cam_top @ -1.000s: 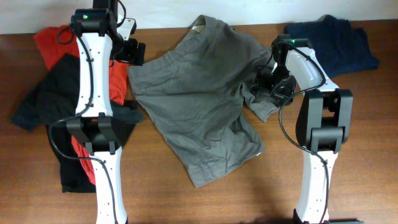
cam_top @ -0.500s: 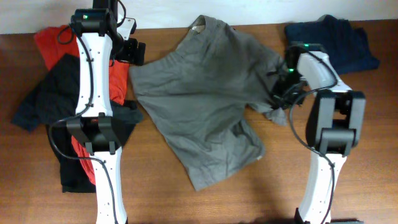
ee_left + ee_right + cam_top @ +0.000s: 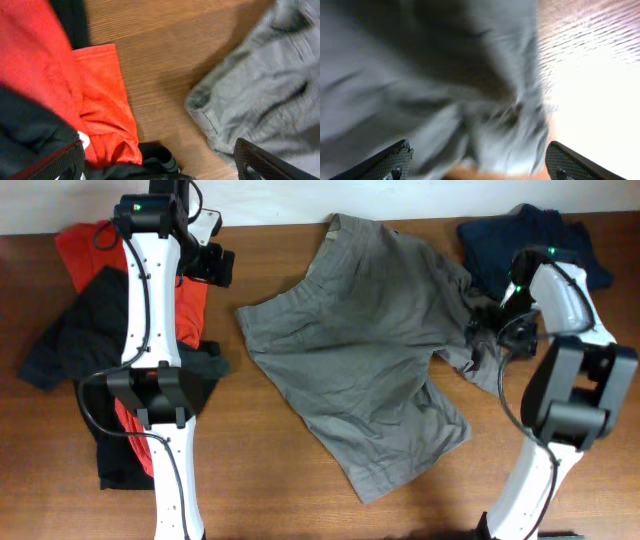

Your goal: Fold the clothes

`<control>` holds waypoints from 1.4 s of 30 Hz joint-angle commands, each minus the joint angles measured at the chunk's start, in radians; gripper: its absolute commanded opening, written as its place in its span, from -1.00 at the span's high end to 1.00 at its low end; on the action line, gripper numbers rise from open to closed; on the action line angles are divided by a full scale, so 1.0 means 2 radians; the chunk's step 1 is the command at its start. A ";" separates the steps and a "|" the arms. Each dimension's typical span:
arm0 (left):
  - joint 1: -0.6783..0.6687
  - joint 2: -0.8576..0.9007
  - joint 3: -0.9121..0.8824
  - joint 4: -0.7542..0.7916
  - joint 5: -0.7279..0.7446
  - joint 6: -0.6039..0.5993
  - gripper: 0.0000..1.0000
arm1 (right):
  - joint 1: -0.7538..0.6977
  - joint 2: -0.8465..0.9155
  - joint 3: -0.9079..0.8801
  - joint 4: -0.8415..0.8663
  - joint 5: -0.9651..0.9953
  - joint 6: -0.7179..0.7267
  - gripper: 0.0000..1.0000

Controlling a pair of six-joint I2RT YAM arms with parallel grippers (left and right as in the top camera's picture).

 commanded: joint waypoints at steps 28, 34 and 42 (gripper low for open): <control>-0.050 0.117 -0.001 -0.048 -0.017 0.164 0.99 | 0.033 -0.211 0.000 -0.007 -0.071 -0.103 -0.79; -0.023 0.106 -0.001 -0.048 -0.086 0.012 0.99 | 0.033 -0.211 0.000 -0.004 -0.071 -0.102 -0.79; 0.072 0.060 -0.001 -0.048 -0.001 -0.067 0.44 | 0.043 -0.211 0.000 -0.002 -0.075 -0.089 -0.79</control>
